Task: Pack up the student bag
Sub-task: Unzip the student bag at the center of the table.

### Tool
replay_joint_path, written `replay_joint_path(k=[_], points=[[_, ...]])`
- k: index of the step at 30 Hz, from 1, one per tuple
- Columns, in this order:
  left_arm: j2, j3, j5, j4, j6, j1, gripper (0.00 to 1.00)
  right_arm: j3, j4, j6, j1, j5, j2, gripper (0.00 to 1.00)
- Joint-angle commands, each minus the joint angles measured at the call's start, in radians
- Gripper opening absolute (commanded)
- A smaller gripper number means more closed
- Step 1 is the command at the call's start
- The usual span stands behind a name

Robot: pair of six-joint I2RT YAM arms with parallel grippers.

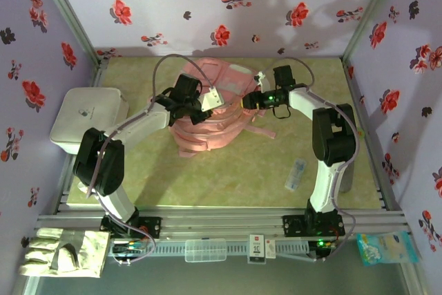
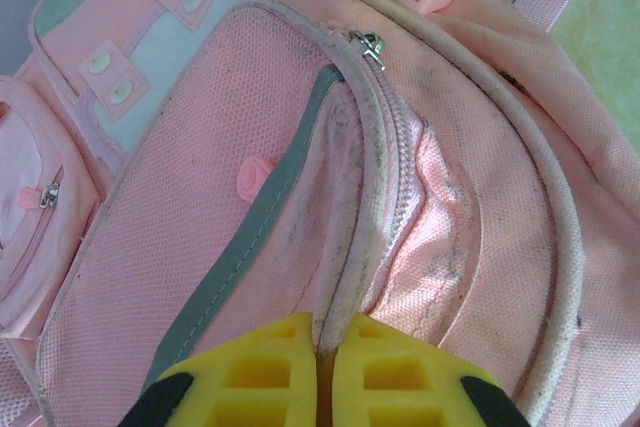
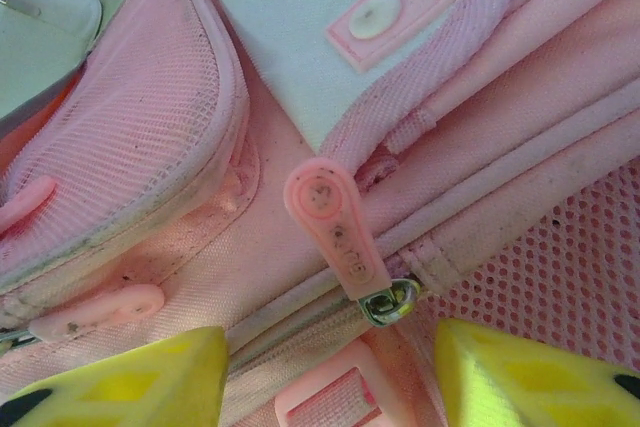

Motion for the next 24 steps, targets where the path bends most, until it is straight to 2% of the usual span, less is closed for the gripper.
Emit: replay_joint_path(k=[1, 8, 13, 24], points=[[-0.041, 0.012, 0.0, 0.037, -0.037, 0.017, 0.04, 0.008, 0.026, 0.037, -0.004, 0.01, -0.016, 0.56], [-0.042, 0.006, 0.001, 0.037, -0.036, 0.018, 0.04, -0.006, 0.097, 0.127, -0.012, -0.007, -0.019, 0.57], [-0.047, 0.003, 0.002, 0.034, -0.036, 0.018, 0.04, -0.059, 0.21, 0.261, -0.042, 0.04, -0.071, 0.65], [-0.044, 0.006, 0.012, 0.033, -0.039, 0.018, 0.03, 0.025, 0.095, 0.261, -0.018, 0.114, 0.003, 0.6]])
